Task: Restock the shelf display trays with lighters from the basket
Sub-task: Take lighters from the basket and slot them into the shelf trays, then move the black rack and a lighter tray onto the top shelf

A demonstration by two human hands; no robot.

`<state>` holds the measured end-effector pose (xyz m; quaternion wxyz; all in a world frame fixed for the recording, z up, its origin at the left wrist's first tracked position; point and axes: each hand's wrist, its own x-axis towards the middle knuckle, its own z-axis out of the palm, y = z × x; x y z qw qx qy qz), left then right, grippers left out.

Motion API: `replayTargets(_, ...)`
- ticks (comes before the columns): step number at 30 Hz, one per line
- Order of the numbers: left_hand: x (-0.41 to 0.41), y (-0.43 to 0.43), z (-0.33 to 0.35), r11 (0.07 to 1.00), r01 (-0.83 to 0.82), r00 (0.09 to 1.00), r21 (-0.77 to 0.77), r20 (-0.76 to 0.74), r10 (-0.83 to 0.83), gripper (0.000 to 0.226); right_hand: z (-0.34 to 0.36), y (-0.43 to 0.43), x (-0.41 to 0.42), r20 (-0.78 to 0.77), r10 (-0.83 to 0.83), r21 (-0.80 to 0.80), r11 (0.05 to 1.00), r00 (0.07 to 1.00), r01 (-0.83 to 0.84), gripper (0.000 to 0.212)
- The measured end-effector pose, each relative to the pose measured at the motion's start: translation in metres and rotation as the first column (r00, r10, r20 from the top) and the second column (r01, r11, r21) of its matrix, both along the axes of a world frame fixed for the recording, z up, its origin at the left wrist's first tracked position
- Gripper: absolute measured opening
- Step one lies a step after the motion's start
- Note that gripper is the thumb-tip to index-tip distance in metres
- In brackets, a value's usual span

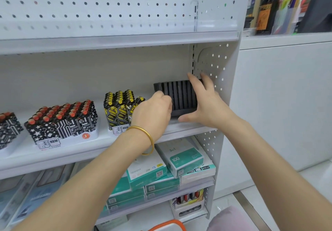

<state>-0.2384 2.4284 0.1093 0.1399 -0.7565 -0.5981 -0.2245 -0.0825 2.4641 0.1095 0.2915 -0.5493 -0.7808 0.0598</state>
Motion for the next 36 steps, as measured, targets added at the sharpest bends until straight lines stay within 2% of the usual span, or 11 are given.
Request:
replayTargets(5, -0.001, -0.002, -0.001, 1.000, -0.004, 0.992, -0.022, 0.126, 0.007, 0.008, 0.002, 0.010, -0.006, 0.022, 0.018, -0.004, 1.000, 1.000, -0.018, 0.125)
replayTargets(12, 0.002, -0.003, -0.007, 0.998, 0.008, 0.951, -0.059, 0.309, 0.011, 0.010, -0.006, 0.020, -0.012, 0.009, 0.041, 0.051, 0.998, 0.999, -0.042, 0.122)
replayTargets(18, 0.001, 0.002, -0.002, 0.985, 0.067, 0.934, -0.156, 0.358, -0.007, 0.005, -0.008, 0.023, -0.012, -0.012, 0.033, 0.060, 0.998, 0.999, -0.032, 0.121)
replayTargets(22, -0.001, 0.003, 0.003, 0.966, 0.086, 0.913, -0.244, 0.408, 0.022, 0.011, -0.010, 0.023, -0.011, -0.033, 0.029, 0.078, 0.997, 0.999, -0.026, 0.109)
replayTargets(32, 0.005, -0.005, -0.003, 0.981, 0.091, 0.824, -0.173, 0.565, 0.023, 0.019, -0.009, 0.015, -0.009, -0.047, 0.006, 0.135, 0.991, 0.999, 0.001, 0.099)
replayTargets(36, 0.006, -0.015, 0.001, 0.990, 0.086, 0.814, -0.107, 0.581, -0.008, 0.020, -0.005, 0.004, -0.005, -0.077, -0.005, 0.157, 0.988, 0.997, 0.017, 0.100)
